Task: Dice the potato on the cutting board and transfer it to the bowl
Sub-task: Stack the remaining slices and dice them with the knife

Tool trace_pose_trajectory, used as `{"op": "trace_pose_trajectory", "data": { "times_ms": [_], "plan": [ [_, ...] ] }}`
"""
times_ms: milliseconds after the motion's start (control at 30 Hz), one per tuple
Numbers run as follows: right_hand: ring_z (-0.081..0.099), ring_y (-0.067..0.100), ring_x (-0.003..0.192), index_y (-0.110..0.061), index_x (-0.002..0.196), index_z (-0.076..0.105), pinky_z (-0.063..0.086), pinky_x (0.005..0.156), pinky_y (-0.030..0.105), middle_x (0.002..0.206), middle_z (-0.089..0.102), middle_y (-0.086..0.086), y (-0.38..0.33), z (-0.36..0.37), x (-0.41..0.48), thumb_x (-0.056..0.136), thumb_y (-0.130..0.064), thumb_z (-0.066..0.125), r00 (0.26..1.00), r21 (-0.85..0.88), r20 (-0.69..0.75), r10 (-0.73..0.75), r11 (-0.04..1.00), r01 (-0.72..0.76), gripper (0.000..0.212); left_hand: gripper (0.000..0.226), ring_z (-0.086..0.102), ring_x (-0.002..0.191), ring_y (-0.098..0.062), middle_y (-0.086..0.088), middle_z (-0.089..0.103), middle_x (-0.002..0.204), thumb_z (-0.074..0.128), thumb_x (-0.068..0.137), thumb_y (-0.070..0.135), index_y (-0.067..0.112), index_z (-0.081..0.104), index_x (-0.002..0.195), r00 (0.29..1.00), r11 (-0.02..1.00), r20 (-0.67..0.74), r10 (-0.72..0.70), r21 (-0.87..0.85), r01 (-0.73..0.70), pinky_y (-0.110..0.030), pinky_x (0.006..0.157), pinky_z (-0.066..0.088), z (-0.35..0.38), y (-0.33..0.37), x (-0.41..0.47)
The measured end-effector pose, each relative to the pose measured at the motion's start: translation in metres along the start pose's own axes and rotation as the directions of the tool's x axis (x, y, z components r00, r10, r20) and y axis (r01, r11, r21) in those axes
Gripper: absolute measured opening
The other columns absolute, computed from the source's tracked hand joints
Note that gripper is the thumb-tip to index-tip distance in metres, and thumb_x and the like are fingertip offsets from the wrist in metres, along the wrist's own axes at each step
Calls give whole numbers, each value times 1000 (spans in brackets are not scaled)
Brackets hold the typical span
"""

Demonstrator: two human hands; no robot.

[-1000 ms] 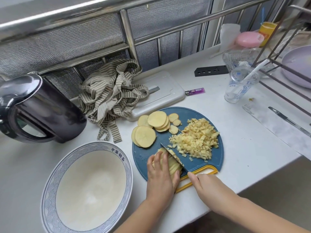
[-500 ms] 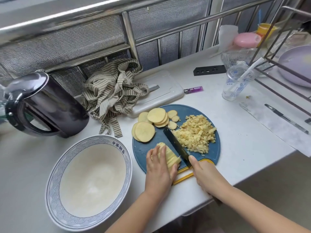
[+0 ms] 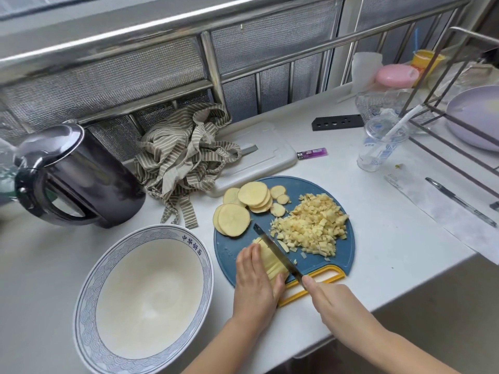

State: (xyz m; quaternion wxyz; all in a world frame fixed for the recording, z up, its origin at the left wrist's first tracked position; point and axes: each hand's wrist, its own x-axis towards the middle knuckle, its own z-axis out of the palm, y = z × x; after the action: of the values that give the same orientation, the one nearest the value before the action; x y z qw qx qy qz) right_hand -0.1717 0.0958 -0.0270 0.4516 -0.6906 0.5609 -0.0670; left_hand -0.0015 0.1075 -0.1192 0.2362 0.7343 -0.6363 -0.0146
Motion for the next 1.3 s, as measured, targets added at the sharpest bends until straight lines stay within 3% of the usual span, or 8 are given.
{"op": "trace_pose_trajectory", "data": {
  "times_ms": [200, 367, 500, 700, 800, 900, 1067, 1300],
  "plan": [
    [40, 10, 59, -15, 61, 35, 29, 60, 29, 61, 43, 1, -1, 3, 5, 99, -52, 22, 1000, -42, 18, 5, 999, -5, 54, 66, 39, 121, -29, -13, 45, 129, 41, 88, 50, 0, 41, 132, 1000, 999, 21, 23, 46, -24, -39, 106, 37, 1, -2, 0],
    [39, 7, 57, -17, 61, 35, 29, 56, 25, 60, 40, -1, -5, -5, 11, 99, -51, 17, 996, -98, 84, 42, 995, -34, 54, 67, 42, 118, -29, -14, 53, 125, 40, 87, 51, 0, 45, 130, 999, 996, 36, 28, 86, -31, -40, 101, 44, 0, -2, 1],
    [47, 5, 62, -22, 61, 43, 33, 58, 22, 62, 48, -2, -6, 0, 18, 90, -59, 11, 991, -126, 105, 82, 990, -68, 57, 67, 43, 117, -29, -13, 52, 124, 43, 85, 50, 1, 45, 129, 999, 995, 42, 31, 90, -34, -43, 95, 50, -1, -2, 3],
    [45, 4, 63, -24, 60, 41, 33, 58, 20, 63, 46, -4, -4, 4, 22, 100, -50, 19, 990, -123, 89, 106, 988, -94, 53, 66, 44, 116, -30, -13, 52, 124, 43, 84, 50, 0, 46, 128, 998, 996, 49, 33, 84, -37, -41, 95, 51, 0, -2, 5],
    [47, 9, 65, -22, 61, 42, 35, 61, 21, 65, 48, -4, -4, 7, 23, 101, -50, 19, 991, -126, 83, 105, 988, -94, 54, 67, 44, 116, -30, -13, 49, 124, 43, 84, 50, 1, 44, 130, 998, 998, 48, 32, 57, -34, -40, 100, 47, 0, -2, 4],
    [52, 16, 70, -16, 66, 48, 42, 71, 33, 70, 54, 1, -4, 8, 26, 101, -51, 19, 989, -132, 82, 123, 985, -112, 57, 67, 44, 116, -30, -13, 48, 125, 44, 84, 49, 1, 43, 131, 999, 999, 35, 37, 39, -39, -39, 102, 44, 0, -2, 4],
    [53, 15, 72, -19, 66, 49, 43, 72, 32, 70, 54, -3, -6, 14, 26, 101, -51, 18, 993, -174, 27, 116, 979, -109, 57, 66, 41, 117, -32, -15, 48, 124, 45, 85, 48, -1, 43, 130, 998, 998, 11, 55, 25, -55, -40, 103, 31, 1, -2, 6],
    [58, 17, 69, -10, 68, 58, 42, 65, 33, 69, 61, 5, -3, 13, 22, 101, -50, 19, 991, -16, -46, 123, 992, -123, 65, 67, 39, 118, -33, -15, 45, 126, 45, 85, 47, -1, 39, 131, 998, 998, 6, 62, 7, -62, -43, 107, 36, 2, -3, 4]
  ]
}}
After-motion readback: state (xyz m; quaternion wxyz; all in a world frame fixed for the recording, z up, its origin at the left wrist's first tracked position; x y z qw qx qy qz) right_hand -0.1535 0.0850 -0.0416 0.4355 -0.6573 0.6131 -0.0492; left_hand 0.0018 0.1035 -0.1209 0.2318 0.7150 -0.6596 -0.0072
